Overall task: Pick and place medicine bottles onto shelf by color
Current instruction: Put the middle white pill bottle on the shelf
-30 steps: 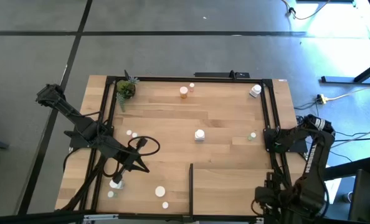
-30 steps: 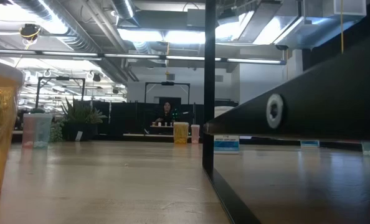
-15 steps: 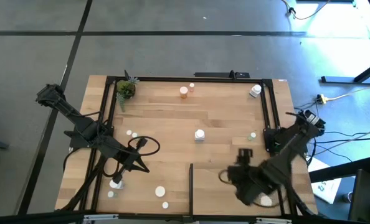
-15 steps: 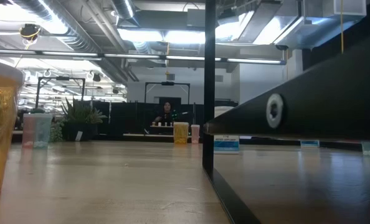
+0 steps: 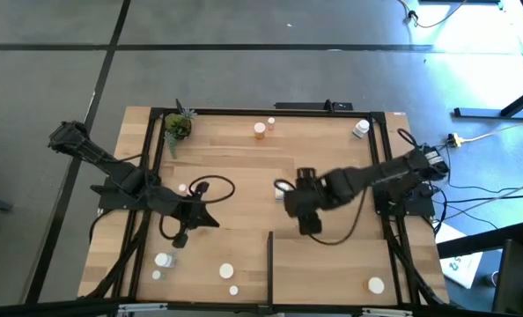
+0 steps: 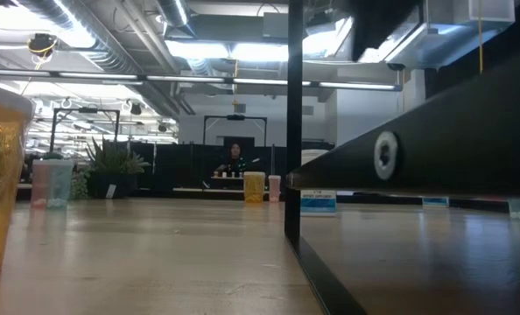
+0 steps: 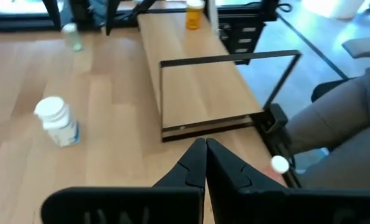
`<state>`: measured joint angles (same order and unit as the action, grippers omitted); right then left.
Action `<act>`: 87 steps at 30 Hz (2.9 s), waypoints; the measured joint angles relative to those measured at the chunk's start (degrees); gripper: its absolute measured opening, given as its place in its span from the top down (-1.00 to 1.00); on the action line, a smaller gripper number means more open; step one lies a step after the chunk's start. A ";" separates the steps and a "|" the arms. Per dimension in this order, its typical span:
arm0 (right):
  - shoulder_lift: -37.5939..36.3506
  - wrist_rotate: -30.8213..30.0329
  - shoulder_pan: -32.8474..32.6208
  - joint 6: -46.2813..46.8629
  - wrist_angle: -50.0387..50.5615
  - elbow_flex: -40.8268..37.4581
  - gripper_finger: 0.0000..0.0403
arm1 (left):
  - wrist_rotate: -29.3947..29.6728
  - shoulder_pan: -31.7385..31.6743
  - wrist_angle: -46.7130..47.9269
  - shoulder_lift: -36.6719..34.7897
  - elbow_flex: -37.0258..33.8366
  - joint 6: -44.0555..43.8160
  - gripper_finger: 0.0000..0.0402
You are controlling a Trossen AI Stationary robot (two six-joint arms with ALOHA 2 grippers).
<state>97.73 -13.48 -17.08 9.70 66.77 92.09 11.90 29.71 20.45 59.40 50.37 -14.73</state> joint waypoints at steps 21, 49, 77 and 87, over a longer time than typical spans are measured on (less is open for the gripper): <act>0.00 7.19 9.57 -14.41 -17.03 -8.95 -0.37 | 1.06 -1.20 1.55 0.00 0.00 -6.44 1.00; 0.95 11.50 17.40 -9.82 -22.67 -13.84 -0.37 | 1.09 -1.20 4.87 -0.02 0.00 -7.25 1.00; 5.40 12.20 17.73 -9.93 -21.98 -13.81 -0.37 | 1.14 -5.70 7.21 -0.02 -0.02 -7.23 1.00; 6.62 14.00 17.73 -9.96 -22.78 -13.75 -0.37 | 1.13 -5.70 7.21 -0.02 -0.01 -7.23 1.00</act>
<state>104.36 0.52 0.64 -0.26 43.99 78.34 13.03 24.01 27.66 59.37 50.36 -21.96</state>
